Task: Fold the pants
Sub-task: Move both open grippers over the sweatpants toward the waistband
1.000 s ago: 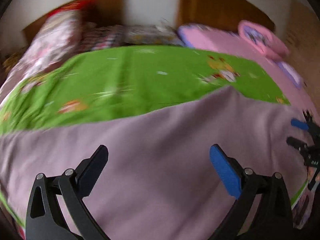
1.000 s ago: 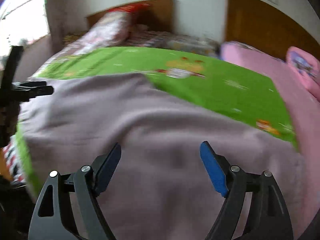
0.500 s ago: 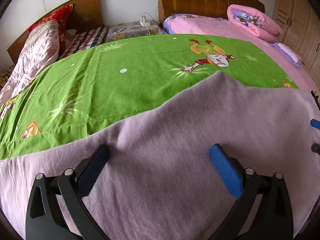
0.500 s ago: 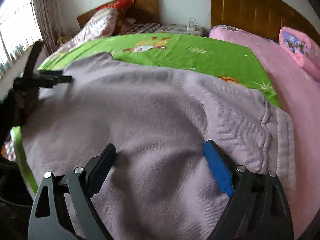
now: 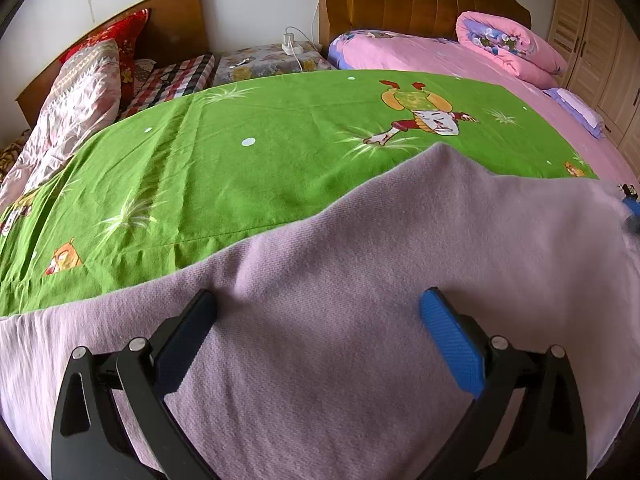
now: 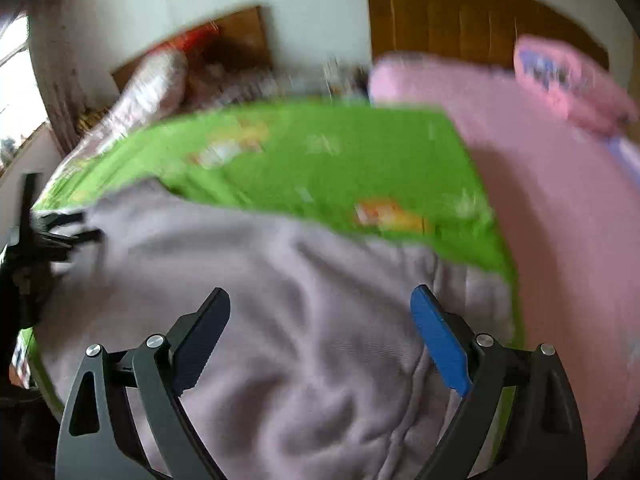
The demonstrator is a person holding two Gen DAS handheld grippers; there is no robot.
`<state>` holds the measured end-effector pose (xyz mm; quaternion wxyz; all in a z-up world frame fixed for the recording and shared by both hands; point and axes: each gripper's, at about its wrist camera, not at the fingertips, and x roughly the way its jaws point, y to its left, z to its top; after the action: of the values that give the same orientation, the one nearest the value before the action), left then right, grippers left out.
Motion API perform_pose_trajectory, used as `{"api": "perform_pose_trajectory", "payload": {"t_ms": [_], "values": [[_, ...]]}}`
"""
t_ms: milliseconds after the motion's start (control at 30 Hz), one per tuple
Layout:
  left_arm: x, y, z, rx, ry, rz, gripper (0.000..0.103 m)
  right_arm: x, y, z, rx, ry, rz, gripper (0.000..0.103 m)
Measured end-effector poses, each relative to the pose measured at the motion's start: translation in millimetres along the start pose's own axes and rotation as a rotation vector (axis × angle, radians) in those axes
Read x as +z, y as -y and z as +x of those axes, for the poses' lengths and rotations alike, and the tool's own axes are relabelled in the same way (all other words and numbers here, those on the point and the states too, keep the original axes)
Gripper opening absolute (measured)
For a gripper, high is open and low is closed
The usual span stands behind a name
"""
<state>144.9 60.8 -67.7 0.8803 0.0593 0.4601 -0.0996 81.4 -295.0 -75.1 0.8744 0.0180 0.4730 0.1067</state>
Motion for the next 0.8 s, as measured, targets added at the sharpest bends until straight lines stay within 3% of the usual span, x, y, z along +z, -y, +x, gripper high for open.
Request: {"api": "perform_pose_trajectory", "payload": {"t_ms": [100, 167, 200, 233, 333, 400, 567, 733, 800], "values": [[0.4, 0.0, -1.3, 0.002, 0.0, 0.0, 0.102, 1.3, 6.6, -13.8, 0.017, 0.033, 0.046, 0.087], [0.3, 0.8, -1.3, -0.001, 0.002, -0.002, 0.102, 1.5, 0.1, -24.9, -0.084, 0.056, 0.062, 0.088], [0.5, 0.6, -1.8, 0.0, 0.001, -0.001, 0.102, 1.1, -8.3, -31.0, -0.201, 0.064, 0.071, 0.089], [0.5, 0.6, -2.0, -0.001, 0.002, -0.002, 0.102, 1.2, -14.9, -36.0, -0.23, 0.073, 0.076, 0.089], [0.2, 0.1, -2.4, -0.003, 0.002, -0.004, 0.102, -3.2, -44.1, -51.6, -0.079, 0.119, 0.059, 0.089], [0.5, 0.3, -1.7, 0.0, 0.002, -0.002, 0.102, -11.6, -67.4, -48.3, -0.025, 0.084, 0.012, 0.09], [0.4, 0.7, -2.4, -0.004, 0.002, -0.005, 0.102, -40.1, -68.8, -15.3, -0.166, -0.075, 0.0, 0.092], [0.4, 1.3, -2.4, -0.004, 0.002, -0.005, 0.102, -34.1, -83.4, -36.7, -0.339, -0.04, 0.021, 0.092], [0.2, 0.5, -2.9, -0.005, 0.002, -0.005, 0.102, -19.9, -104.9, -49.8, -0.335, 0.034, 0.004, 0.092]]}}
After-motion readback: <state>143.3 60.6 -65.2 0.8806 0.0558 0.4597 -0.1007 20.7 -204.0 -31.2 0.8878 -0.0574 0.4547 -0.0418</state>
